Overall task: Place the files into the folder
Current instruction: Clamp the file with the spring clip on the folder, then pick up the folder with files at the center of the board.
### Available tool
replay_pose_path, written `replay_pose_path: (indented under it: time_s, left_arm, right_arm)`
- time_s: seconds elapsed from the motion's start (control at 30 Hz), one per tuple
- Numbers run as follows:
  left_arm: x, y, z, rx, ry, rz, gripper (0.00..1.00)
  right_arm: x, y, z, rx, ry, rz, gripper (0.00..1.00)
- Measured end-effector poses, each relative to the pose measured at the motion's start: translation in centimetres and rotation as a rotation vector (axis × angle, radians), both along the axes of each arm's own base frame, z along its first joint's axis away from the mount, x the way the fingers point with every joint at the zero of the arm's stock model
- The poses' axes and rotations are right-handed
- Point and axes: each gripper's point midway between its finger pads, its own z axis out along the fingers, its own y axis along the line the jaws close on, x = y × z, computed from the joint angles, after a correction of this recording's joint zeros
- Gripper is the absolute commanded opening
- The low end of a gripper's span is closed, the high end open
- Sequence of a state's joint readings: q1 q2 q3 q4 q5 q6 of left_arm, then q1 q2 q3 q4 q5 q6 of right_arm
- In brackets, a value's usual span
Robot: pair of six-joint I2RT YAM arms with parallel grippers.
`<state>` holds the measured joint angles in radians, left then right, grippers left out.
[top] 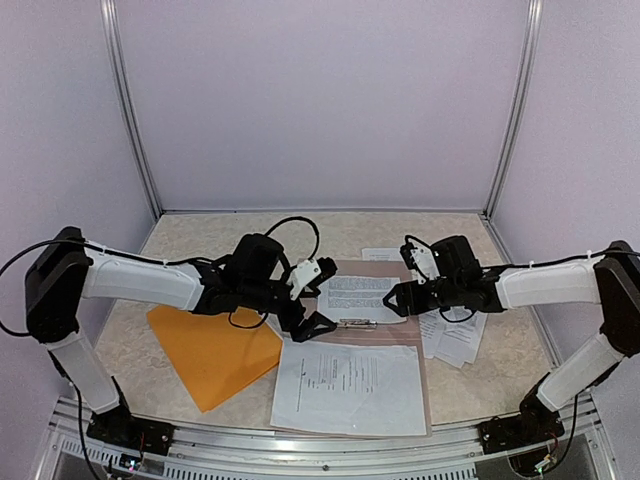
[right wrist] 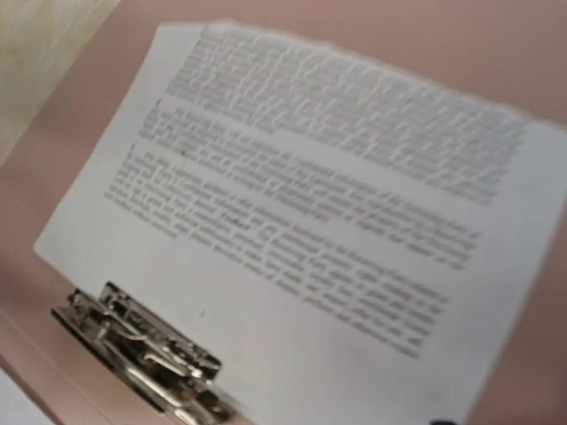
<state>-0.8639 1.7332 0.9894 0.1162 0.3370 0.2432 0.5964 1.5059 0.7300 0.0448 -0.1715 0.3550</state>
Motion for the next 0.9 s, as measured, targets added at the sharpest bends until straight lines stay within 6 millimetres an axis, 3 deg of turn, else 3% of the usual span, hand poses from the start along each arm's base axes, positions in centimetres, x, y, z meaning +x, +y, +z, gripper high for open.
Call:
replay_pose_path:
  time_s: [0.13, 0.27, 0.47, 0.67, 0.9]
  left_arm:
    - [0.1, 1.9, 2.2, 0.014, 0.140, 0.201, 0.99]
    - [0.3, 4.1, 3.2, 0.031, 0.282, 0.390, 0.99]
    - [-2.5, 6.9, 0.3, 0.130, 0.554, 0.563, 0.99]
    - [-7.8, 10.0, -2.0, 0.196, 0.815, 0.646, 0.99]
    - [-11.0, 9.8, -2.0, 0.206, 0.931, 0.668, 0.99]
  right_arm:
    - [-0.7, -0.7, 0.4, -0.021, -0.008, -0.042, 0.79]
    - [-3.1, -0.7, -0.5, -0.055, 0.023, -0.063, 0.81]
    - [-7.3, -0.5, -3.0, -0.118, 0.101, -0.075, 0.82]
    - [-10.5, -1.2, -4.3, -0.179, 0.143, -0.112, 0.83]
    - [-12.5, -3.5, -4.5, -0.151, 0.165, -0.192, 0.82]
